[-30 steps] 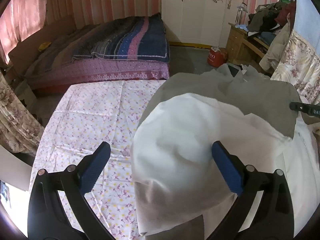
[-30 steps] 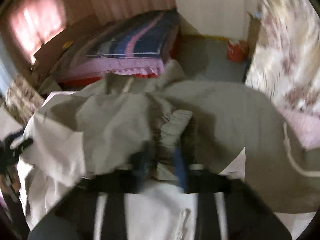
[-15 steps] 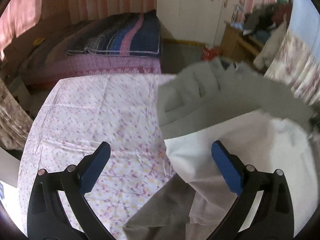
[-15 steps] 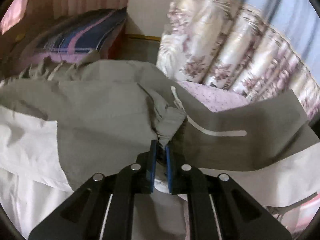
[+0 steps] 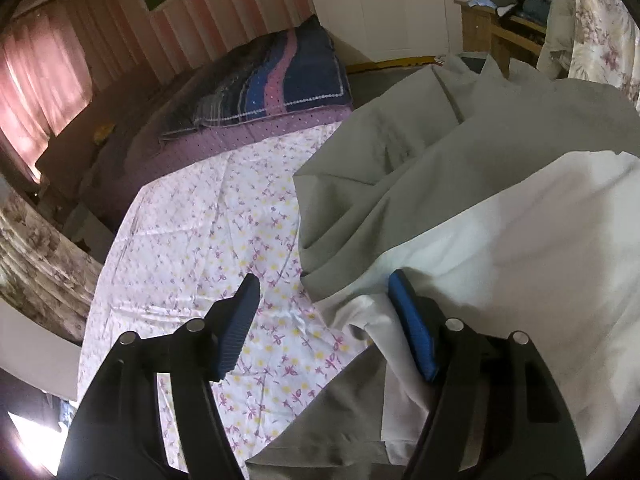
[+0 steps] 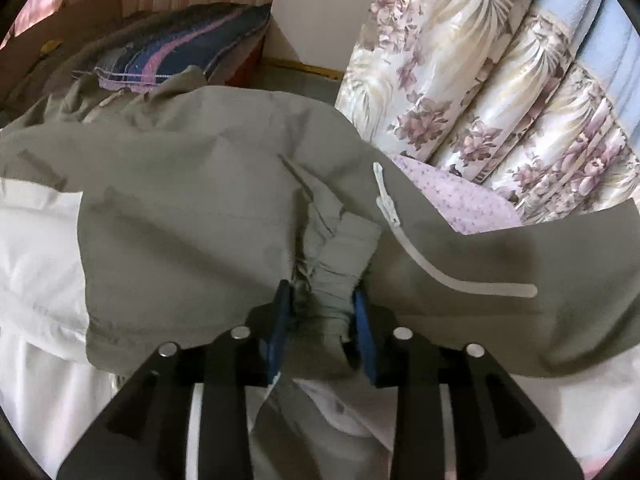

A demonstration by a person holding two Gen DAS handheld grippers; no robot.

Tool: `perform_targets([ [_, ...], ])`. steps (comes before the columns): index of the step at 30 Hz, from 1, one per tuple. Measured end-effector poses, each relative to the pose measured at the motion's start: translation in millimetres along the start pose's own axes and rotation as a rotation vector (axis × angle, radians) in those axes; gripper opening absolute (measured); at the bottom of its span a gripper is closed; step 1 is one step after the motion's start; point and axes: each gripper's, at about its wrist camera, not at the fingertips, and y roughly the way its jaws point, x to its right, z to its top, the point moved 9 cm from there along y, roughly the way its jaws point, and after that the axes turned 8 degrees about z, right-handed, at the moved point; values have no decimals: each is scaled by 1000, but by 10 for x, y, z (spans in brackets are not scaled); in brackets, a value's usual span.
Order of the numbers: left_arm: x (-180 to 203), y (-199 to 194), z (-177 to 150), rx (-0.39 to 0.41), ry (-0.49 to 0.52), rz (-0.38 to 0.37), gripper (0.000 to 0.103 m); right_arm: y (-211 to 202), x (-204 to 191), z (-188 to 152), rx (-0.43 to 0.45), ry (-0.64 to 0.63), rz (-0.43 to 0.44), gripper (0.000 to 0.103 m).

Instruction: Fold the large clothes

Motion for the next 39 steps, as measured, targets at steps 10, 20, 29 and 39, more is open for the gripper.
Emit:
perform_targets([
  [10,-222,-260,95,-37,-90,-25,97,-1077,233,-204,186,106,136,72],
  [20,-68,-1085,294,93,-113,-150,100,-2099,2230,-1155,617,921,215,86],
  [29,70,-978,241,57,-81,-149,100,-1152,2420,-1836,672,1714,716,89],
  [39,31,-961,242,58,-94,-155,100,-645,2773,-1521,867,1861,666,33],
])
